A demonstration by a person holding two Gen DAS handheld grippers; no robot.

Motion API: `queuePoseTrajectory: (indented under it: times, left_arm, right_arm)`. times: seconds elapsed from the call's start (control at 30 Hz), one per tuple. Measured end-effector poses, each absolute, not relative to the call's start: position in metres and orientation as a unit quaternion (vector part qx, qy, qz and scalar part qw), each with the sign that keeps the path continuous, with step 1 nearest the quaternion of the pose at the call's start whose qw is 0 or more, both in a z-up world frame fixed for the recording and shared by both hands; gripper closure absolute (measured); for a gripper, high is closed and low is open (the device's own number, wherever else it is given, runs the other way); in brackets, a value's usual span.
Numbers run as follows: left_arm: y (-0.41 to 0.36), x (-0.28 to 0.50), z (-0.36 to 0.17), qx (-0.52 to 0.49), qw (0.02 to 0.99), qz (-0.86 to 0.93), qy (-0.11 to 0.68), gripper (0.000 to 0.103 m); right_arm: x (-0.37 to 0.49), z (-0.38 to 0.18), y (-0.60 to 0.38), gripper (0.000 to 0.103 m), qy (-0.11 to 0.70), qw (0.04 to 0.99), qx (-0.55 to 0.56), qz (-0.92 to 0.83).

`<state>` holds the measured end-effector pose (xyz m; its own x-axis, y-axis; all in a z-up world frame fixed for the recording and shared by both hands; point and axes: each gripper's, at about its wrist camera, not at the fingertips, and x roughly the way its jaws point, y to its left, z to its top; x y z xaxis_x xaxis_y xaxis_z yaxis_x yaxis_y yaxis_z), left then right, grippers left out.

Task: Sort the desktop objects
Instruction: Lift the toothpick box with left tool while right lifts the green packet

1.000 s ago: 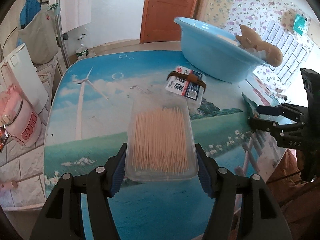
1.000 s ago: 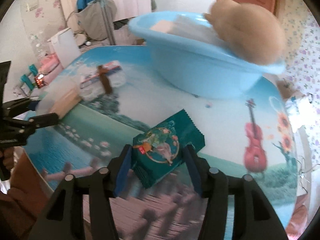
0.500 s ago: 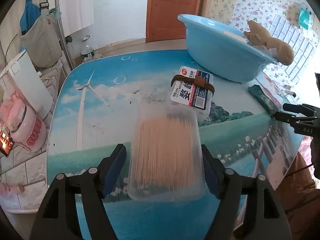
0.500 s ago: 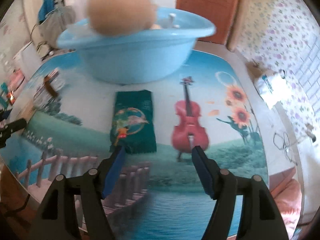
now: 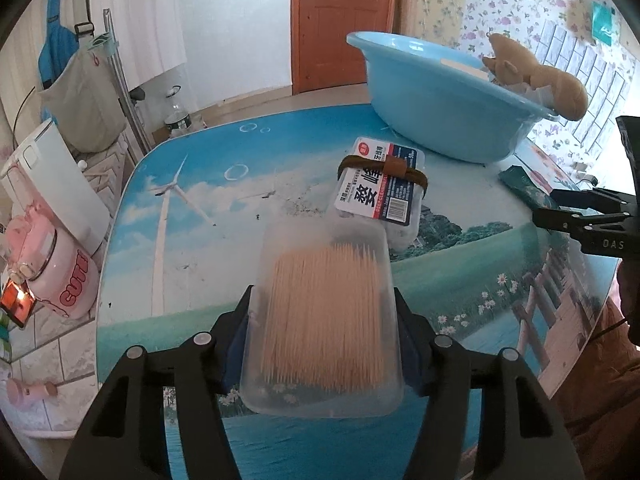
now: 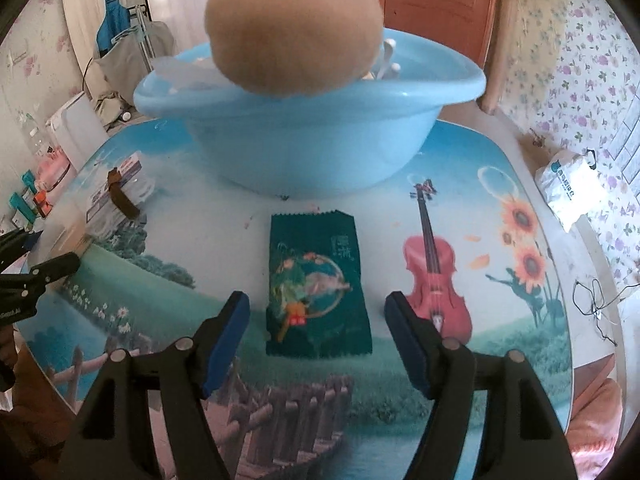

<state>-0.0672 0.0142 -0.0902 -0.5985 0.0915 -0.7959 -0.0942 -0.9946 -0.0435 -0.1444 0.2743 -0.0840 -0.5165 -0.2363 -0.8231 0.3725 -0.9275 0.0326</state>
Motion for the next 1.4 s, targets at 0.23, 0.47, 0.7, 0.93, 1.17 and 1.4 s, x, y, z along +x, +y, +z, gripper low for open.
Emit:
queuePoseTrajectory:
  times: [0.23,0.47,0.7,0.93,1.17,1.4]
  left_arm:
    - [0.006,-0.063,-0.084,-0.439,0.049,0.897,-0.028,0.043]
    - [0.003,-0.057,-0.062,-0.416,0.044,0.907,-0.034,0.043]
    - [0.012,-0.055,-0.039,-0.397,0.050,0.916,-0.030,0.043]
    - [0.030,-0.064,-0.030,-0.390,0.068,0.918,-0.023,0.043]
    - [0.042,-0.072,-0.015,-0.379,0.075,0.922,-0.011,0.043]
    - [0.050,-0.085,-0.006,-0.372,0.078,0.925,-0.007,0.043]
  right_arm:
    - [-0.140,-0.081,0.273,0.057,0.090,0.191,0.446,-0.870]
    - [-0.135,-0.071,0.286,0.059,0.068,0.206,0.441,-0.871]
    - [-0.094,-0.037,0.296,0.059,0.077,0.218,0.405,-0.884]
    - [-0.090,-0.017,0.296,0.059,0.073,0.230,0.380,-0.893]
    - [-0.100,-0.004,0.297,0.059,0.071,0.234,0.355,-0.902]
    - [-0.112,0.007,0.302,0.059,0.071,0.230,0.338,-0.910]
